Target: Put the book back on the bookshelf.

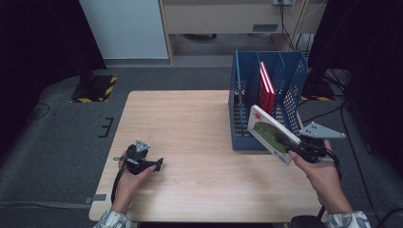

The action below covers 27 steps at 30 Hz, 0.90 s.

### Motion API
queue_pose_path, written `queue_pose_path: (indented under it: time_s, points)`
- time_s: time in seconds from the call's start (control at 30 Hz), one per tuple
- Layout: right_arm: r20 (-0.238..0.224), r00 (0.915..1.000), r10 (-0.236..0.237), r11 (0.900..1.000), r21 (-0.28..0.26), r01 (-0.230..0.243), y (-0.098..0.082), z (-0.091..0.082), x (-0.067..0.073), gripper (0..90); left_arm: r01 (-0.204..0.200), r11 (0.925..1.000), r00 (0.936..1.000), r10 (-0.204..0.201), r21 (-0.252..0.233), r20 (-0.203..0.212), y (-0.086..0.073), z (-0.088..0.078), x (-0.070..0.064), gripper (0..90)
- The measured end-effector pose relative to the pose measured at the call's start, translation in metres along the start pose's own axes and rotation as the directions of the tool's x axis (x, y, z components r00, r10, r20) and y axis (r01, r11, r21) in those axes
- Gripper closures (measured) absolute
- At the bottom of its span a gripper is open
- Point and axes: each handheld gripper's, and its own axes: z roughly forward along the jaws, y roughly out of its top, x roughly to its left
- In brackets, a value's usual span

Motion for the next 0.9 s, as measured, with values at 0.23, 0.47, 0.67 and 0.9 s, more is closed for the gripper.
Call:
queue_pose_path:
  time_s: [0.23,0.47,0.67,0.9]
  points:
    - [0.034,0.9993,0.017,1.0,-0.003,-0.017,-0.003,-0.002,-0.009,75.7,0.034,0.9994,0.9992,-0.034,0.004,-0.02,-0.004,-0.002,0.015,5.6]
    - [0.063,0.9972,0.039,0.999,-0.001,-0.039,-0.006,-0.008,-0.017,75.7,0.041,0.9992,0.9987,-0.041,0.004,-0.032,-0.004,-0.001,0.019,5.7]
    - [0.079,0.9956,0.051,0.999,-0.008,-0.05,-0.009,-0.015,-0.023,75.7,0.041,0.9991,0.9986,-0.04,0.012,-0.033,-0.005,0.0,0.019,5.7]
    - [0.105,0.9924,0.065,0.998,-0.007,-0.065,-0.012,-0.019,-0.03,75.7,0.038,0.9991,0.9987,-0.037,0.02,-0.035,-0.005,0.002,0.018,5.7]
